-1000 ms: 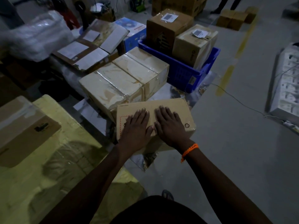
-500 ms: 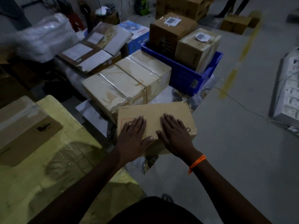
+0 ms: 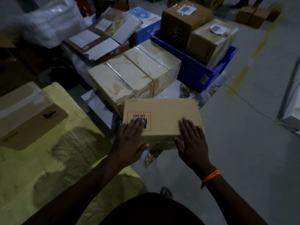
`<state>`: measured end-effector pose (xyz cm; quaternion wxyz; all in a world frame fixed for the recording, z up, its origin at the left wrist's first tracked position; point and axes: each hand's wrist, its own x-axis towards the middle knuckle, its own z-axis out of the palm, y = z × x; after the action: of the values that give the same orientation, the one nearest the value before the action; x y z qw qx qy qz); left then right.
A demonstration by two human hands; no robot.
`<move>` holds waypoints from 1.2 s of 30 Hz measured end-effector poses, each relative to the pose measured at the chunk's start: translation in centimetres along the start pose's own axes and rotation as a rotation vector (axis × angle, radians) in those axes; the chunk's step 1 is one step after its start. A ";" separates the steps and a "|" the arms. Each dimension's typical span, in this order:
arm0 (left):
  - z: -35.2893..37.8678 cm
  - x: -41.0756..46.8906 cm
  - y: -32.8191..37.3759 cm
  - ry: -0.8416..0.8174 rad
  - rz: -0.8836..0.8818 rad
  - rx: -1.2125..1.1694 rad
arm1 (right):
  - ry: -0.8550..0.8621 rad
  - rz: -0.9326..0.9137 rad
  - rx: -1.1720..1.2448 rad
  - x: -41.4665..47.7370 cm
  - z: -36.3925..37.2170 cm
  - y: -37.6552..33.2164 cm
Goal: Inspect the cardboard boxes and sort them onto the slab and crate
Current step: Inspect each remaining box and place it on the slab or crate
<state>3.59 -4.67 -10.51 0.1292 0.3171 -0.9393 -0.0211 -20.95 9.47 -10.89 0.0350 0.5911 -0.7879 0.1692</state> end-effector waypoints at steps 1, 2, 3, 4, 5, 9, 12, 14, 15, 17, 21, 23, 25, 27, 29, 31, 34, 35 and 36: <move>-0.2 0.1 0.0 -0.013 0.002 0.011 | -0.002 -0.001 0.006 0.1 0.0 0.2; -0.3 0.1 0.0 -0.018 0.003 0.006 | -0.005 -0.007 0.016 0.1 -0.1 0.4; -0.6 0.1 -0.1 -0.011 0.011 -0.021 | 0.001 -0.022 0.036 0.2 -0.1 0.5; -0.8 0.0 -0.2 0.017 0.025 -0.063 | 0.017 -0.038 0.069 0.1 -0.2 0.6; -0.9 -0.2 -0.3 0.054 0.023 -0.133 | 0.046 -0.041 0.110 0.1 -0.4 0.9; 0.5 -2.2 -1.3 0.180 -0.451 -0.702 | 0.114 0.358 0.417 -1.0 -1.6 2.6; 2.1 -3.4 -1.7 0.069 -0.660 -1.004 | -0.067 0.585 0.782 -1.4 -1.9 3.4; 2.2 -4.0 -0.6 0.023 -0.635 -0.988 | -0.122 0.597 0.927 -1.8 -1.6 2.7; 2.0 -4.0 0.0 0.043 -0.644 -0.972 | -0.114 0.605 0.957 -2.0 -1.6 2.3; 1.3 -3.8 0.3 0.115 -0.675 -0.974 | -0.078 0.608 0.974 -2.0 -2.2 1.4; -1.6 -1.4 -1.4 0.273 -0.662 -1.076 | 0.016 0.576 0.949 -1.2 -4.4 0.4; -3.5 0.6 -2.8 0.331 -0.670 -1.074 | 0.077 0.544 0.992 -0.3 -5.5 -0.4; -5.9 3.2 -4.5 0.352 -0.661 -1.116 | 0.126 0.540 1.058 0.8 -6.0 -1.2; -8.2 5.6 -6.8 0.328 -0.630 -1.098 | 0.155 0.534 1.126 1.9 -6.3 -2.1; -10.0 7.6 -9.4 0.277 -0.594 -1.063 | 0.158 0.522 1.174 3.3 -6.4 -3.1; -11.4 9.2 -12.0 0.229 -0.561 -0.991 | 0.117 0.499 1.208 5.2 -6.6 -4.4; -13.5 11.9 -15.3 0.215 -0.484 -0.855 | 0.093 0.427 1.159 8.5 -6.3 -6.7; -14.3 13.0 -16.2 0.214 -0.477 -0.815 | 0.084 0.393 1.142 9.7 -6.0 -7.5; -14.9 14.1 -17.4 0.211 -0.473 -0.782 | 0.076 0.380 1.136 10.7 -5.8 -8.5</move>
<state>6.86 -26.40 5.00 0.3254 0.4505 -0.7444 -0.3701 -16.96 -0.70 -0.76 -0.2892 0.3595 -0.6641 0.5882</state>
